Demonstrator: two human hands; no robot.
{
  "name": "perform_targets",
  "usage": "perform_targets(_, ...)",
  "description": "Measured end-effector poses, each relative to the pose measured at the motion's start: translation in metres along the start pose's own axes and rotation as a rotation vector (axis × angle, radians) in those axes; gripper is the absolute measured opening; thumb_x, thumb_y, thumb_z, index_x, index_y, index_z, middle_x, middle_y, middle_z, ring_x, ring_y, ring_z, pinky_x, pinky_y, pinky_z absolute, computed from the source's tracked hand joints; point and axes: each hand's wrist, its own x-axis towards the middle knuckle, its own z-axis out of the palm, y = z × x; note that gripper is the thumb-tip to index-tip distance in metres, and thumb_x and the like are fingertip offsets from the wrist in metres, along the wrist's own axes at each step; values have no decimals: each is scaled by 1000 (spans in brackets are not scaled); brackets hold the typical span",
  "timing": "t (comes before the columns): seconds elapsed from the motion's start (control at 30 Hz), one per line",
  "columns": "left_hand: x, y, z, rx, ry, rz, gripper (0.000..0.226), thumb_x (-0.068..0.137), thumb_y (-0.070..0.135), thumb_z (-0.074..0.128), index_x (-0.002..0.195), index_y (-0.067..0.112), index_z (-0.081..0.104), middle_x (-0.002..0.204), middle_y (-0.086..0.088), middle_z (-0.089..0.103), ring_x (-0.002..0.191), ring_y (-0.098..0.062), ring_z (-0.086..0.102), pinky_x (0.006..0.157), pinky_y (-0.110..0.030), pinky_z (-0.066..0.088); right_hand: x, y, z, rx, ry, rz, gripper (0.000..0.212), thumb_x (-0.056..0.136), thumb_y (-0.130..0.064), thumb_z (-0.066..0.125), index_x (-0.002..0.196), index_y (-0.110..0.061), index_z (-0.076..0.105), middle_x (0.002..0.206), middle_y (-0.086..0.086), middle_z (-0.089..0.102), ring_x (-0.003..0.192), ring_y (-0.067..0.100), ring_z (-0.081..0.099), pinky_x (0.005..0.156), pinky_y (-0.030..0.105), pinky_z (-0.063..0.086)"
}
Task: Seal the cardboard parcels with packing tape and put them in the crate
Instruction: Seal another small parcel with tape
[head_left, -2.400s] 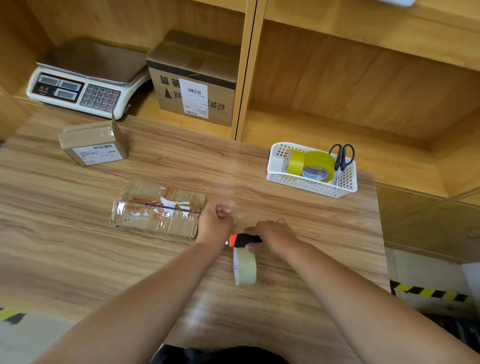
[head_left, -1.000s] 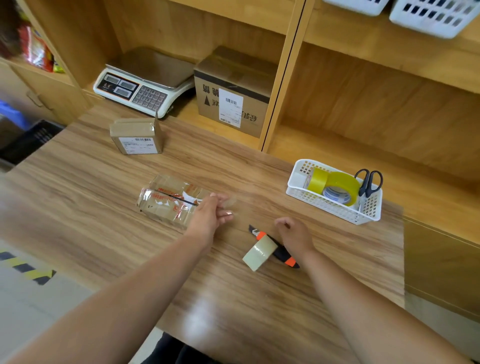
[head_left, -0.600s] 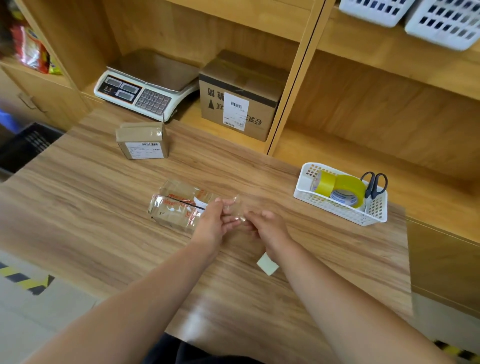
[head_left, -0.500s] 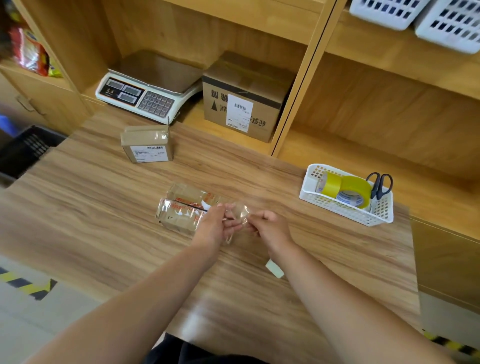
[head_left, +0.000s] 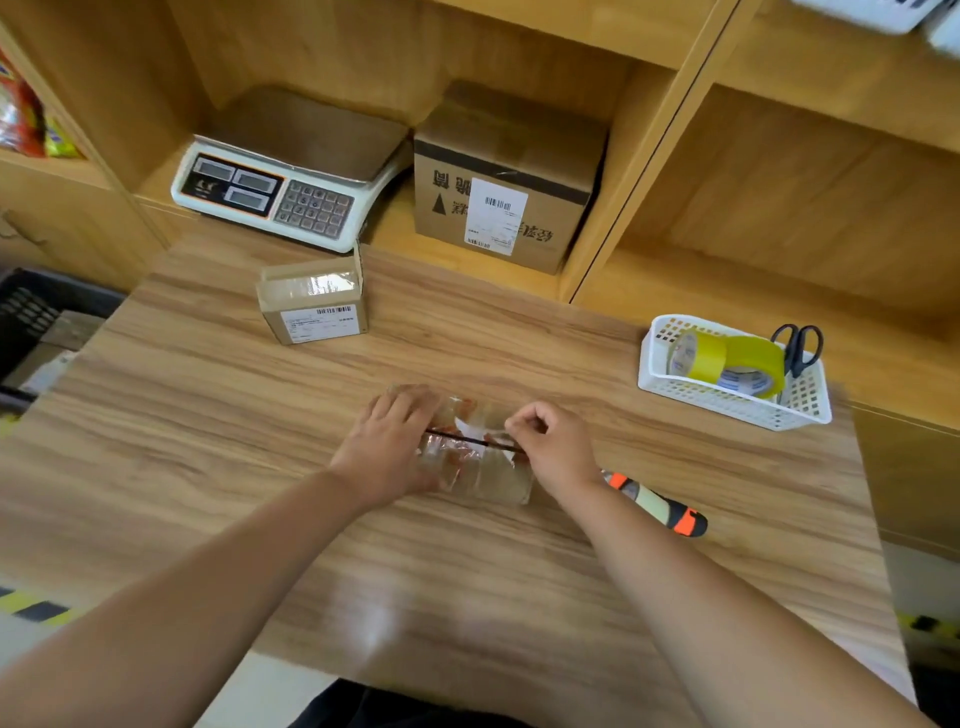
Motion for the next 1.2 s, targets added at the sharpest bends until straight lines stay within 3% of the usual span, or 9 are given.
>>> perform_targets(0.07, 9, -14, 3, 145, -119, 79, 104, 80, 68, 52, 152, 15, 0, 160, -3, -4, 146, -20, -10, 118, -38, -9, 1, -2, 5, 34, 0, 12, 27, 86, -11, 65, 65, -26, 57, 63, -10, 52, 59, 3, 45, 58, 17, 35)
perform_targets(0.13, 21, -25, 7, 190, -160, 124, 105, 80, 76, 38, 152, 12, -5, 160, -3, -12, 146, -19, -17, 117, -40, -13, 3, -2, 10, 77, 0, 43, 24, 87, -10, 64, 67, -22, 59, 64, -6, 54, 59, 4, 48, 60, 21, 39)
perform_targets(0.23, 34, -32, 12, 235, -152, 173, 110, 69, 84, 6, 152, 12, -6, 161, -2, -7, 146, -17, -14, 117, -41, -15, 2, -2, 18, 179, -34, 104, 20, 88, -5, 61, 70, -16, 62, 66, 0, 63, 55, 3, 53, 61, 24, 44)
perform_targets(0.33, 35, -39, 23, 124, -116, 187, 121, 60, 89, -7, 153, 13, 8, 160, -2, 11, 147, -17, 1, 118, -40, -9, 3, 2, 24, 141, -88, 114, 21, 87, -7, 63, 70, -19, 63, 68, -1, 62, 57, 1, 50, 61, 20, 41)
perform_targets(0.47, 35, -44, 35, 5, 84, 216, 86, 81, 67, 24, 142, 9, 40, 143, -6, 44, 138, -20, 28, 117, -43, 11, 5, 6, 29, 71, -104, 136, 22, 87, -11, 66, 68, -21, 60, 66, -6, 56, 60, 3, 46, 57, 16, 36)
perform_targets(0.57, 35, -45, 43, -9, 228, 230, 61, 87, 50, 36, 126, 8, 57, 123, -6, 60, 122, -19, 41, 112, -44, 27, 6, 6, 35, -6, -103, 126, 25, 86, -14, 67, 66, -25, 59, 68, -9, 58, 64, 5, 50, 62, 21, 39)
perform_targets(0.8, 40, -47, 51, -5, 265, 197, 46, 88, 33, 38, 121, 10, 60, 119, -3, 62, 114, -21, 55, 109, -39, 23, 12, -3, 44, -299, -121, 146, 14, 87, -27, 64, 76, -19, 64, 87, -9, 59, 80, 10, 56, 71, 30, 45)
perform_targets(0.97, 42, -47, 53, -14, 327, 211, 42, 85, 25, 39, 120, 11, 59, 117, -2, 62, 112, -19, 53, 108, -39, 24, 11, -8, 47, -342, -105, 176, 23, 86, -27, 63, 65, -28, 54, 84, -13, 54, 80, 8, 52, 67, 26, 40)
perform_targets(1.2, 43, -47, 55, 1, 383, 233, 41, 86, 23, 38, 120, 11, 58, 114, -3, 64, 111, -18, 50, 107, -39, 25, 14, -14, 48, -400, -85, 215, 19, 87, -31, 61, 70, -26, 57, 71, -17, 51, 69, 5, 50, 53, 24, 35)
